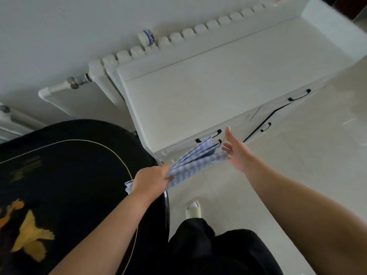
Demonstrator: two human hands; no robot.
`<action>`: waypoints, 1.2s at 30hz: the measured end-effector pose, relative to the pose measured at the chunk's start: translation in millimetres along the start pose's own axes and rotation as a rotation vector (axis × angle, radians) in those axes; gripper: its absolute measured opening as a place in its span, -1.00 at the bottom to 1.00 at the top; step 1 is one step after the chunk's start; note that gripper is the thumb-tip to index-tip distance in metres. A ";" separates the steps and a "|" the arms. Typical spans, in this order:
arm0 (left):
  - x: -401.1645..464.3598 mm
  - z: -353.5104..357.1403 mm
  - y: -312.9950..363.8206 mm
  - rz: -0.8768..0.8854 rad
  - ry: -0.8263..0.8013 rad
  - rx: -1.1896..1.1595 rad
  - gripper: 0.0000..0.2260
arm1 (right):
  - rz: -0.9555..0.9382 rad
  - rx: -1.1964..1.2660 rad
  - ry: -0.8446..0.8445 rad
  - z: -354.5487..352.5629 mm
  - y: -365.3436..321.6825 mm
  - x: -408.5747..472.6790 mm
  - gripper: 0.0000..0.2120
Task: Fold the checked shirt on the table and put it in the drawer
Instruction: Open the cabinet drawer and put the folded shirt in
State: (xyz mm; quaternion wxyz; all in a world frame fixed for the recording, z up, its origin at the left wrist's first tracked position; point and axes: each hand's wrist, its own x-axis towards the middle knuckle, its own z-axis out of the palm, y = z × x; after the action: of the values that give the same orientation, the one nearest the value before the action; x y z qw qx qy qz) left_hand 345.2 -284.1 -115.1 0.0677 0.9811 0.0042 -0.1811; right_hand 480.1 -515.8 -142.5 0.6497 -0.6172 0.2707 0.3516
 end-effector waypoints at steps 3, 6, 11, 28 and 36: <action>0.8 -10.9 -8.1 -0.065 0.029 0.091 -0.84 | 0.161 0.333 -0.105 12.9 -3.0 43.9 0.12; 3.3 -20.5 -14.0 -0.094 0.054 0.183 -0.91 | 0.233 0.519 -0.296 28.3 -6.8 70.8 0.17; -1.1 -23.3 -20.2 -0.127 0.082 0.142 -0.96 | 0.191 0.694 -0.047 30.8 0.0 80.0 -0.09; 36.6 -66.7 62.9 0.223 0.482 0.088 -0.75 | 0.213 0.715 0.108 -34.9 99.7 -8.9 -0.65; 109.0 0.0 112.6 0.231 -0.102 -0.083 -0.68 | 0.220 0.647 0.089 -43.5 98.0 -13.5 -0.49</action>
State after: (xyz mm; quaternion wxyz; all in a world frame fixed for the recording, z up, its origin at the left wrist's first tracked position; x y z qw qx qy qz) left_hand 450.8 -397.4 -139.1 0.1287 0.9610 -0.1047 -0.2212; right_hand 397.9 -561.5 -195.8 0.7577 -0.3610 0.4610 0.2882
